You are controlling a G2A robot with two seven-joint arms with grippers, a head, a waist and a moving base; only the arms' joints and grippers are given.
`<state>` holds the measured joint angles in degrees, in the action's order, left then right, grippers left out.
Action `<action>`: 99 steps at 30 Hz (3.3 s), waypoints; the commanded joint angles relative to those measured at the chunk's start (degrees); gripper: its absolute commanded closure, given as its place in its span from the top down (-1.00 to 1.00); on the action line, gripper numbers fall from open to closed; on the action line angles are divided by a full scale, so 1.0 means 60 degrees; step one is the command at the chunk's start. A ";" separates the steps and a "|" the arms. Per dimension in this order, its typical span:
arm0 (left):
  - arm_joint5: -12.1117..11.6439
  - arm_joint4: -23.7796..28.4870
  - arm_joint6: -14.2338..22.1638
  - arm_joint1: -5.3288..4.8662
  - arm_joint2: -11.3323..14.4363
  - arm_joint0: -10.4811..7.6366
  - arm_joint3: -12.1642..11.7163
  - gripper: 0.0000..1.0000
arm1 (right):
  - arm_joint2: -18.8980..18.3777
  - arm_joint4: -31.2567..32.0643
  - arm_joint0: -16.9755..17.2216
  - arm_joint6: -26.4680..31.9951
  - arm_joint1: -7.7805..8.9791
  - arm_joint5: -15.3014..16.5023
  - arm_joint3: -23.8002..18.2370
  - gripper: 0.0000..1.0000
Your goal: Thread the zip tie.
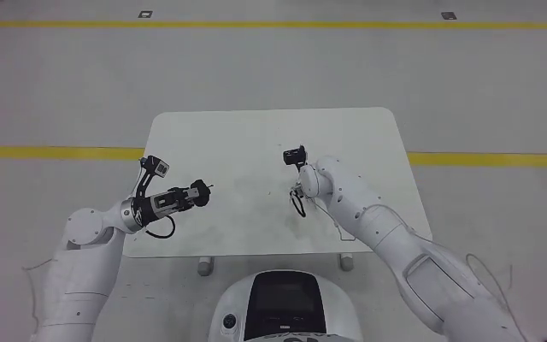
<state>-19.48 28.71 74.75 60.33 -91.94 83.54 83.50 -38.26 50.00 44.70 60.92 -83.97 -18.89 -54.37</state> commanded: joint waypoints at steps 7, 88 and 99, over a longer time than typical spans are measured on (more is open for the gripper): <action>0.0000 0.0000 0.0000 0.0000 0.0000 0.0000 0.0000 -1.00 | 0.0145 -0.0198 -0.0254 -0.0306 -0.0300 0.0134 0.0909 -0.64; 0.0000 0.0000 0.0000 0.0000 0.0000 0.0000 0.0000 -1.00 | -0.3802 -0.1359 0.2194 0.0474 0.0549 0.1331 -0.2911 -1.00; 0.0000 0.0000 0.0000 0.0000 0.0000 0.0000 0.0000 -1.00 | -0.4718 -0.3770 0.3534 -0.2602 0.0528 0.2162 -0.4428 -1.00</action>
<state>-19.48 28.71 74.75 60.33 -91.94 83.54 83.50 -66.16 29.40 64.80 47.37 -80.79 -6.91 -80.04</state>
